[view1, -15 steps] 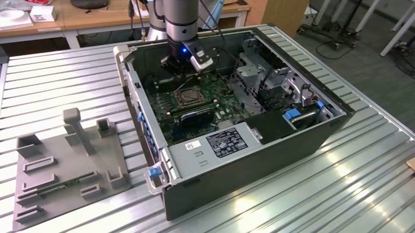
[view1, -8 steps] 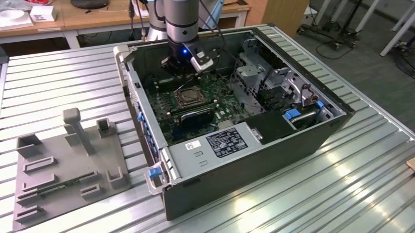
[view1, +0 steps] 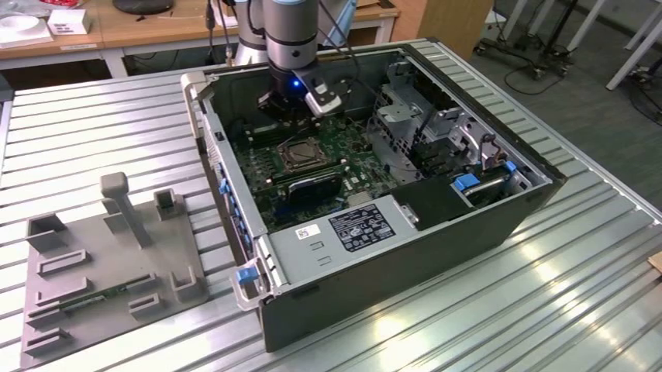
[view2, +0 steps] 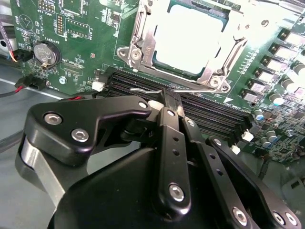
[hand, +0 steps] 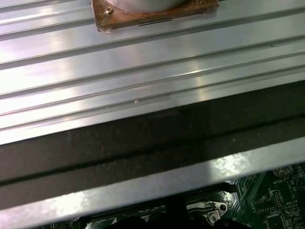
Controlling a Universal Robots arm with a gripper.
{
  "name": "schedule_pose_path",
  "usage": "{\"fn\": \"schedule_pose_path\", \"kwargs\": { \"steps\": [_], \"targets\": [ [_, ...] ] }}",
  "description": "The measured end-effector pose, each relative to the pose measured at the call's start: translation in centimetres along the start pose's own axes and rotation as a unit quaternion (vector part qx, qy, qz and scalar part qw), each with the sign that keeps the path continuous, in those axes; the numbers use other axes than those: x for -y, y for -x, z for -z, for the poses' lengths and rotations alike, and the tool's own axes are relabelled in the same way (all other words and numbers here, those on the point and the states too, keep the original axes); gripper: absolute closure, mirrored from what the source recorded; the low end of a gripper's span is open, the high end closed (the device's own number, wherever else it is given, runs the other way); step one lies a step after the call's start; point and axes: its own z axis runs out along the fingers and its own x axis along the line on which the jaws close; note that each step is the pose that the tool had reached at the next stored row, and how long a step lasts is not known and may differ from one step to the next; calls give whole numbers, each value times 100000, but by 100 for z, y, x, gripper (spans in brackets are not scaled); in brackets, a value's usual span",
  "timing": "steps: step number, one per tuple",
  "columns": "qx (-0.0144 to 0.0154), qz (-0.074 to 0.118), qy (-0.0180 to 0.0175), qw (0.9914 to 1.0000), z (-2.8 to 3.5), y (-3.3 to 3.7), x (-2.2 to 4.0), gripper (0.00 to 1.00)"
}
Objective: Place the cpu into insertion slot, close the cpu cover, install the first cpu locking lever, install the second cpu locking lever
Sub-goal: 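Install the first cpu locking lever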
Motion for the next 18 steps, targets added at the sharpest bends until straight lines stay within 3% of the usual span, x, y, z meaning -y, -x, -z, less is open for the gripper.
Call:
{"fn": "schedule_pose_path", "kwargs": {
  "steps": [13,15,18],
  "targets": [
    [2,1,5,100000,-16,14,-9,89],
    [3,0,3,100000,-53,11,-3,89],
    [1,-9,5,100000,-54,11,-3,89]
  ]
}}
